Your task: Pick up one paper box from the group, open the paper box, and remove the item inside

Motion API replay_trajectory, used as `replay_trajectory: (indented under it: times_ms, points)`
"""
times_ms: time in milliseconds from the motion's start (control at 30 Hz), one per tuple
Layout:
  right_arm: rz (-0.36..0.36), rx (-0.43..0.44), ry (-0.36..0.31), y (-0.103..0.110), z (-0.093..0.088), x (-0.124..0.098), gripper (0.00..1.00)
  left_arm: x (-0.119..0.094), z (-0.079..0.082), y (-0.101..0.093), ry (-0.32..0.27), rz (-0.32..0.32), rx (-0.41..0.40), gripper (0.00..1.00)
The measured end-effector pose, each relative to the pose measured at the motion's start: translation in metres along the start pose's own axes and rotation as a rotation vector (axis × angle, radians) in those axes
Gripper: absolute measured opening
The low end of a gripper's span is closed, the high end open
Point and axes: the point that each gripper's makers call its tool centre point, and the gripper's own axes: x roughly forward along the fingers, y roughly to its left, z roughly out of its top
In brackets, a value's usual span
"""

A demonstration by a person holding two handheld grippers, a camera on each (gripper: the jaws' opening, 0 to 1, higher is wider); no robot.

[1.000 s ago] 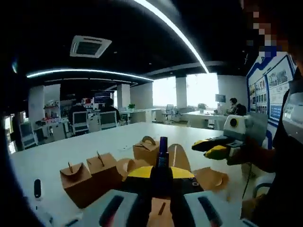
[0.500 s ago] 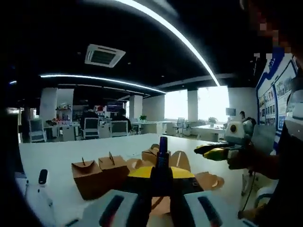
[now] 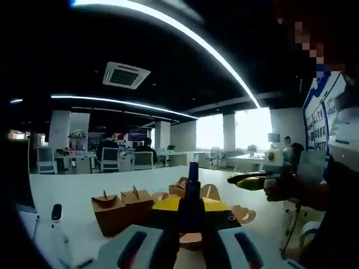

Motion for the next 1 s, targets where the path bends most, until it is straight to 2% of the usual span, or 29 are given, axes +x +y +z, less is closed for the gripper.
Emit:
replay_trajectory:
  times_ms: [33, 133, 267, 300, 367, 467, 567, 667, 833, 867, 1000]
  points:
    - [-0.001, 0.002, 0.002, 0.000, -0.001, -0.001, 0.25, -0.004, -0.003, 0.003, 0.022, 0.020, -0.020, 0.14]
    - [-0.006, 0.007, -0.001, -0.002, -0.003, -0.002, 0.25, -0.014, -0.012, 0.000, 0.080, 0.013, 0.037, 0.14]
    - [-0.020, 0.012, -0.007, -0.005, -0.005, -0.003, 0.25, -0.020, -0.028, -0.019, 0.164, -0.070, 0.079, 0.14]
    - [-0.022, 0.015, -0.007, -0.006, -0.005, -0.003, 0.25, -0.020, -0.032, -0.024, 0.183, -0.090, 0.068, 0.14]
    - [-0.023, 0.016, -0.012, -0.006, -0.005, -0.004, 0.25, -0.016, -0.037, -0.033, 0.194, -0.119, 0.053, 0.14]
    - [-0.025, 0.019, -0.024, -0.007, -0.003, -0.005, 0.25, -0.008, -0.051, -0.044, 0.262, -0.158, 0.098, 0.14]
    - [-0.031, 0.020, -0.026, -0.009, -0.003, -0.006, 0.25, -0.003, -0.070, -0.057, 0.348, -0.217, 0.138, 0.14]
    - [-0.034, 0.017, -0.027, -0.010, -0.003, -0.009, 0.25, 0.002, -0.097, -0.058, 0.456, -0.228, 0.174, 0.14]
    - [-0.047, 0.025, -0.029, -0.014, -0.005, -0.013, 0.25, 0.018, -0.116, -0.067, 0.499, -0.253, 0.187, 0.14]
    - [-0.056, 0.030, -0.028, -0.015, -0.006, -0.016, 0.25, 0.028, -0.132, -0.083, 0.585, -0.309, 0.270, 0.14]
    - [-0.056, -0.007, -0.023, -0.014, -0.004, -0.017, 0.25, 0.034, -0.142, -0.092, 0.637, -0.348, 0.309, 0.14]
